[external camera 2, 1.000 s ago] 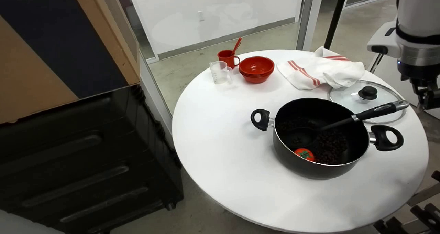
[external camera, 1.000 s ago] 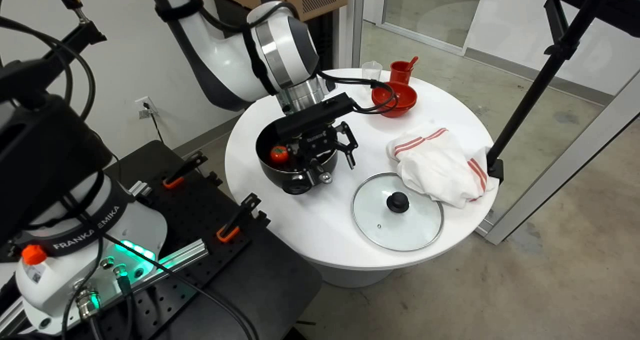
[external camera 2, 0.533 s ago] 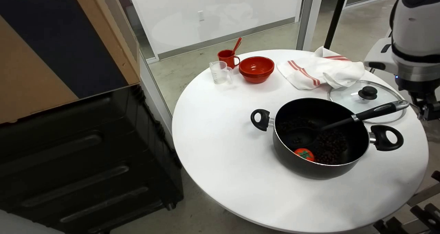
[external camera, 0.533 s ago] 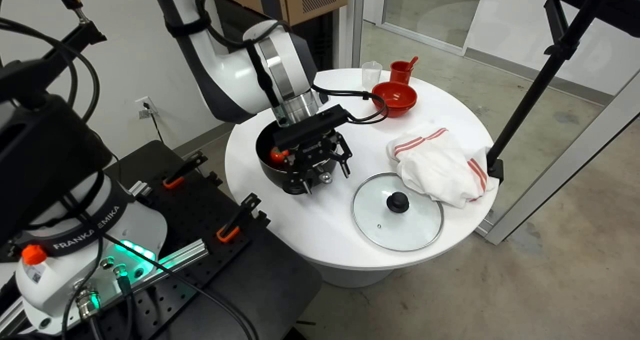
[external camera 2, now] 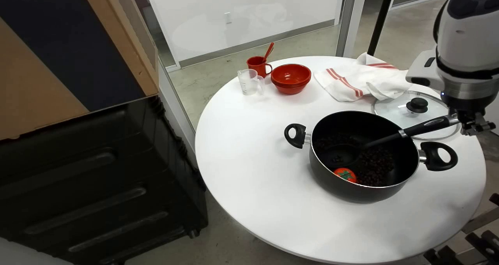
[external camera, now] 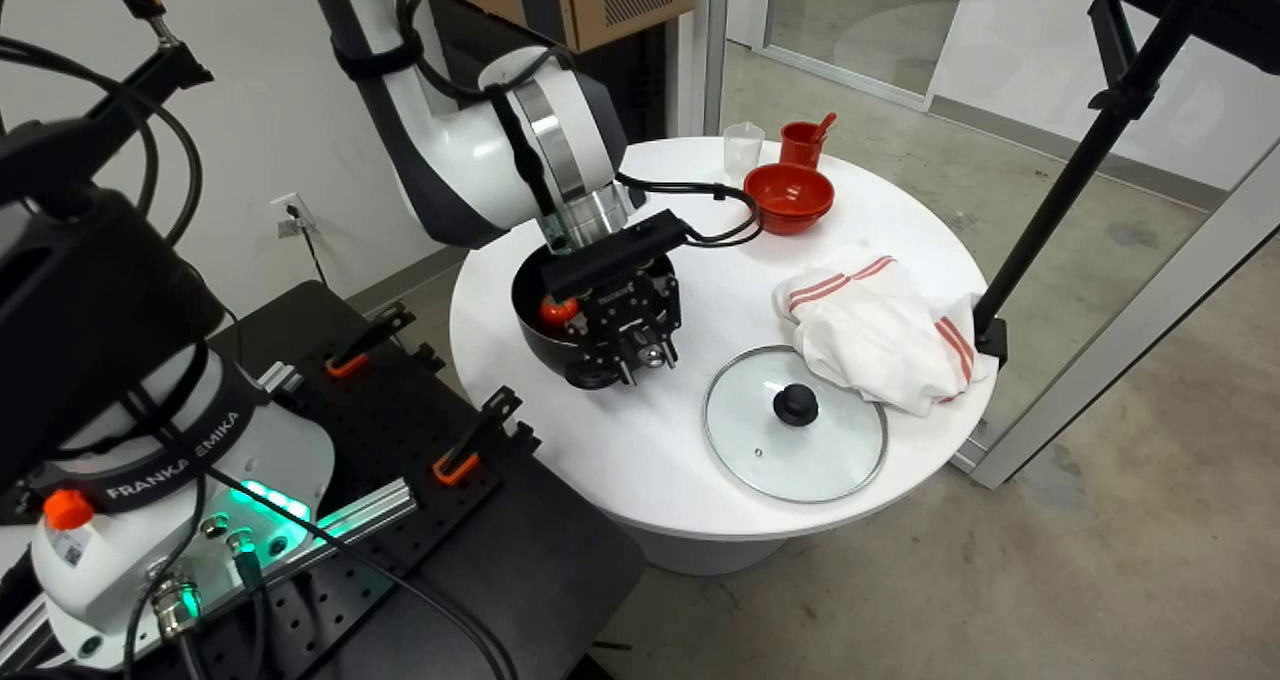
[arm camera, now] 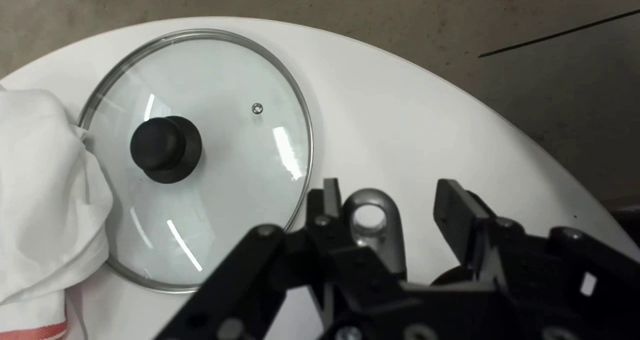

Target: Stir the content in the pot with the spoon

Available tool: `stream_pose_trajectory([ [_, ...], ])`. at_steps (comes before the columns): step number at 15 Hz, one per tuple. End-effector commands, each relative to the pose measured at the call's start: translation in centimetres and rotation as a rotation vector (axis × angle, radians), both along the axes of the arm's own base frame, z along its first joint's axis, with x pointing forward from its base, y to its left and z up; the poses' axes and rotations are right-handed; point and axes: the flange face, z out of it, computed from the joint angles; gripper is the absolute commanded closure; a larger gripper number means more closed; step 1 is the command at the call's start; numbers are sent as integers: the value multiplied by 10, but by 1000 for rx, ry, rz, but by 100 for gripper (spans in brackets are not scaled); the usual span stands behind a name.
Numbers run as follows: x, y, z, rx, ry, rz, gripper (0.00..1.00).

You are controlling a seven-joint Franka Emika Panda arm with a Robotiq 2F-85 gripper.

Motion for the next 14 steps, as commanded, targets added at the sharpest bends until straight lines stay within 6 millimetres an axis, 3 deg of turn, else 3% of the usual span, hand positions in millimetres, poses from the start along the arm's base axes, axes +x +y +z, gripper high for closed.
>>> stream_pose_trajectory([
  [1, 4, 3, -3, 19, -8, 4, 79],
  [3, 4, 5, -2, 21, -9, -5, 94],
  [7, 7, 12, 9, 12, -24, -59, 93],
  [14, 15, 29, 60, -108, -40, -136, 93],
])
